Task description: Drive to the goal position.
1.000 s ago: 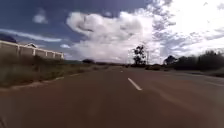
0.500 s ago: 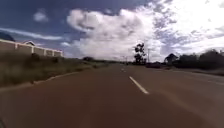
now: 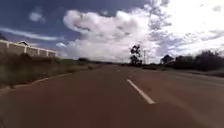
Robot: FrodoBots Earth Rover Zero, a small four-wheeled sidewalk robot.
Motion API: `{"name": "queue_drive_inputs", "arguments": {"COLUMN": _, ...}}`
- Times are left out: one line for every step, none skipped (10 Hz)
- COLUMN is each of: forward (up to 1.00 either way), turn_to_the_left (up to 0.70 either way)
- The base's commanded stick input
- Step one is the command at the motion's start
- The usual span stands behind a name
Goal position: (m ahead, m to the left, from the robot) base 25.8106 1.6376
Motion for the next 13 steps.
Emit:
{"name": "queue_drive_inputs", "arguments": {"forward": 1.00, "turn_to_the_left": 0.00}}
{"name": "queue_drive_inputs", "arguments": {"forward": 1.00, "turn_to_the_left": 0.00}}
{"name": "queue_drive_inputs", "arguments": {"forward": 1.00, "turn_to_the_left": 0.00}}
{"name": "queue_drive_inputs", "arguments": {"forward": 1.00, "turn_to_the_left": 0.00}}
{"name": "queue_drive_inputs", "arguments": {"forward": 1.00, "turn_to_the_left": 0.00}}
{"name": "queue_drive_inputs", "arguments": {"forward": 1.00, "turn_to_the_left": 0.00}}
{"name": "queue_drive_inputs", "arguments": {"forward": 1.00, "turn_to_the_left": 0.00}}
{"name": "queue_drive_inputs", "arguments": {"forward": 1.00, "turn_to_the_left": 0.00}}
{"name": "queue_drive_inputs", "arguments": {"forward": 1.00, "turn_to_the_left": 0.00}}
{"name": "queue_drive_inputs", "arguments": {"forward": 1.00, "turn_to_the_left": -0.25}}
{"name": "queue_drive_inputs", "arguments": {"forward": 1.00, "turn_to_the_left": -0.26}}
{"name": "queue_drive_inputs", "arguments": {"forward": 1.00, "turn_to_the_left": -0.27}}
{"name": "queue_drive_inputs", "arguments": {"forward": 1.00, "turn_to_the_left": 0.00}}
